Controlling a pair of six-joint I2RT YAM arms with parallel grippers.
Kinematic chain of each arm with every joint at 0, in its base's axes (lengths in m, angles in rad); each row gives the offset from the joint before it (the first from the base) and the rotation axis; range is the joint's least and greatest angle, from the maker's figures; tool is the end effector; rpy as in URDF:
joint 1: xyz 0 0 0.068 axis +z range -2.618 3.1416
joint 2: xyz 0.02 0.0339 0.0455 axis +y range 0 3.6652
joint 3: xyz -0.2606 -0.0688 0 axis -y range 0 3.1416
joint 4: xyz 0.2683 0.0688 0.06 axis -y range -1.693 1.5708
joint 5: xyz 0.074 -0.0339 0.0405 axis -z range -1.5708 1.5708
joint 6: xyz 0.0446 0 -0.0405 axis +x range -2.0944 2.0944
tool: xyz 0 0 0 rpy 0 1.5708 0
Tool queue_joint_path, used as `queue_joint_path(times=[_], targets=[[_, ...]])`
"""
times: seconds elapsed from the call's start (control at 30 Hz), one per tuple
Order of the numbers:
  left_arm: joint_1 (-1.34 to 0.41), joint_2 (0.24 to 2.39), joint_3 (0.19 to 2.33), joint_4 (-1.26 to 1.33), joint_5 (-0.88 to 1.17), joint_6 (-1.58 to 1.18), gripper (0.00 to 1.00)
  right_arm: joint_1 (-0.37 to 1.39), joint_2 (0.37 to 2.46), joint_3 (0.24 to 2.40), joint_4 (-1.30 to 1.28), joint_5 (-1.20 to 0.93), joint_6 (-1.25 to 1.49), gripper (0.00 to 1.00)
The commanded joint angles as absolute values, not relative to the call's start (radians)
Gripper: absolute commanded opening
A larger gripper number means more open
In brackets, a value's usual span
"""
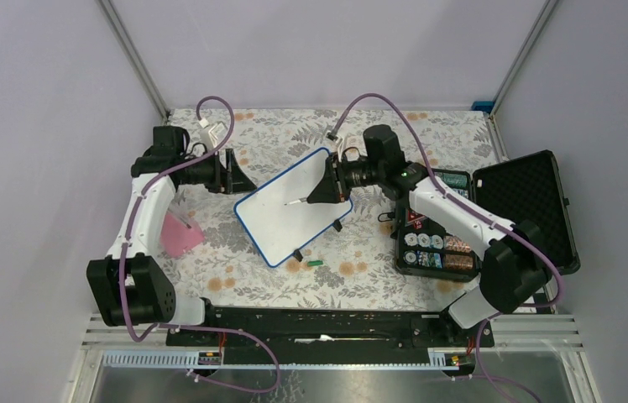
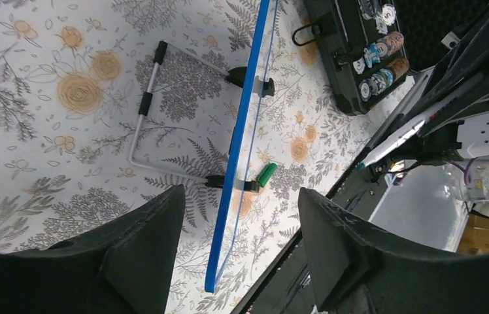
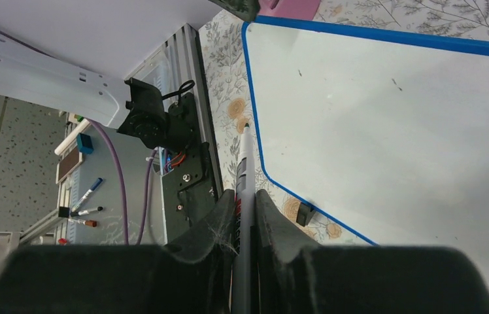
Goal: Write a sentence on the whiteboard
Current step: Adjust the whiteboard on the whiteboard stand.
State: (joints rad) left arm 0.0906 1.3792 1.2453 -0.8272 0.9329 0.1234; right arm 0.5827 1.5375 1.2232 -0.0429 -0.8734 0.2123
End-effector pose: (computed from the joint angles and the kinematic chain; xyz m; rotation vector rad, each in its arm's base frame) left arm 0.3039 -0.0084 0.3105 0.3929 2.2416 -1.0498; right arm 0.2995 0.2383 0.3122 -0.9729 1.7871 1.3532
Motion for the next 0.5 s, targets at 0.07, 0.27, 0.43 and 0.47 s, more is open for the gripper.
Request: queue_joint_path(times=[0.07, 0.27, 0.43, 0.47], targets=[[0.09, 1.361, 1.204, -0.736, 0.992, 0.068, 0.66, 0.648, 1.551, 1.196, 0.111, -0.819, 0.197, 0.0], [0.089, 1.371, 1.173, -0.726, 1.0, 0.066, 0.61, 0.708, 1.589, 1.223, 0.133, -0.779, 0.195, 0.0], [0.089, 1.371, 1.162, -0.72, 1.004, 0.076, 0.53, 0.752, 1.619, 1.244, 0.125, -0.725, 0.185, 0.0], [0.088, 1.372, 1.163, -0.72, 1.001, 0.08, 0.52, 0.755, 1.621, 1.244, 0.124, -0.722, 0.185, 0.0]])
